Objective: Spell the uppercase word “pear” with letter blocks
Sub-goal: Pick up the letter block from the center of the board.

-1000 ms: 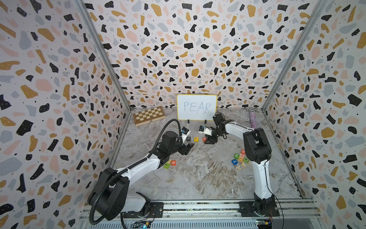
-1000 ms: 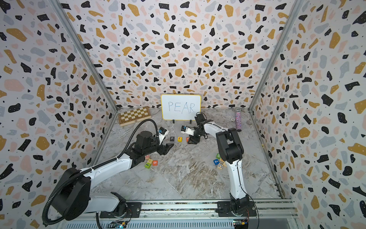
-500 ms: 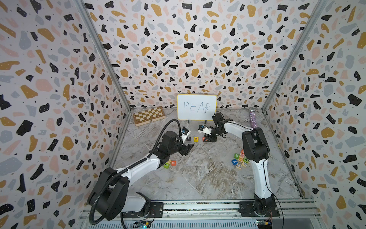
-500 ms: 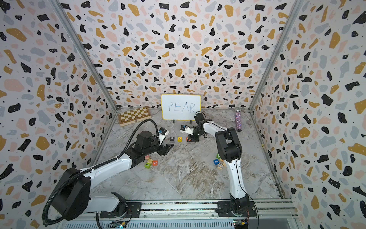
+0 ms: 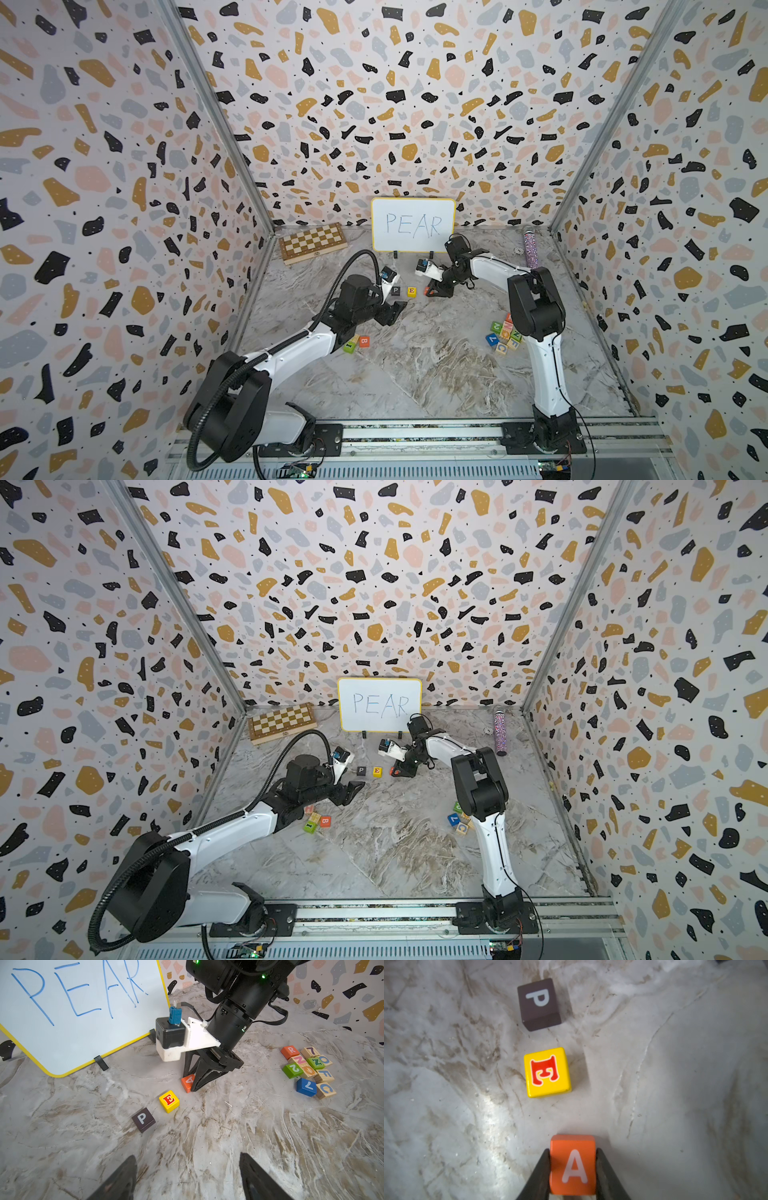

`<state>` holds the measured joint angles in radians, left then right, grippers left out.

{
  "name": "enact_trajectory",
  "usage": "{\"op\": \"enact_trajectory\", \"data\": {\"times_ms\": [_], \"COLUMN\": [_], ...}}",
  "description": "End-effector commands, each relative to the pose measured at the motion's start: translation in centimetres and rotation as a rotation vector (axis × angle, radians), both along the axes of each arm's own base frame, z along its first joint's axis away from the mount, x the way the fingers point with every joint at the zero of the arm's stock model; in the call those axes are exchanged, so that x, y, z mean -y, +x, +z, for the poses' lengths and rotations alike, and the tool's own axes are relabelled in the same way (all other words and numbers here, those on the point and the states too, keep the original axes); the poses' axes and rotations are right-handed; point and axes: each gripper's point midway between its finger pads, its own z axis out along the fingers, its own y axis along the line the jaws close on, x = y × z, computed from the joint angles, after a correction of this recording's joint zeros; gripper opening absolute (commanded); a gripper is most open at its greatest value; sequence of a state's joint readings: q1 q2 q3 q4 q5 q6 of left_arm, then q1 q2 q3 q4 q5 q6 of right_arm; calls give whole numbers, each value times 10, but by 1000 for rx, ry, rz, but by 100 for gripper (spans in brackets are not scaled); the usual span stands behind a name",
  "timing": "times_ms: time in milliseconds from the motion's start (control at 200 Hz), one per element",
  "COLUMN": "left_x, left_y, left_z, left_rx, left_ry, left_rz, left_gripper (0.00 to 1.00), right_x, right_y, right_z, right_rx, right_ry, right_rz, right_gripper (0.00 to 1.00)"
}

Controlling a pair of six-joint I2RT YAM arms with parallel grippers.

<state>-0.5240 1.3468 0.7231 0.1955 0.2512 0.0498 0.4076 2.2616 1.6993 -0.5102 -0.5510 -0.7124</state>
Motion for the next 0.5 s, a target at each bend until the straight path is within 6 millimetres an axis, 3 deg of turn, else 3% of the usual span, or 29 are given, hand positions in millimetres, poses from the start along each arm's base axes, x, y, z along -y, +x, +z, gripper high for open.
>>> {"op": "enact_trajectory", "data": {"times_ms": [0,90,230,310,491], "left_x": [5,5,2,-4,-10], "left_y": [9,9,9,14,14], "left_z": [37,46,53,51,47], "left_rx": [49,29,-11,-49,-75], "left_ry": [-64,-89,-122,-118,-78], "left_rz": [22,35,80,139,171], "left_gripper": [76,76,75,76,75], "right_x": [-11,-21,-15,-21,-14], "right_y": [7,3,3,-7,-6], "right_z": [61,67,59,60,62], "right_rx": [-36,-40,-114,-199,-138], "right_ry": [115,84,51,167,205], "right_rz": [-187,-331,-663,-743,-899], "right_gripper": [13,14,12,12,14]}}
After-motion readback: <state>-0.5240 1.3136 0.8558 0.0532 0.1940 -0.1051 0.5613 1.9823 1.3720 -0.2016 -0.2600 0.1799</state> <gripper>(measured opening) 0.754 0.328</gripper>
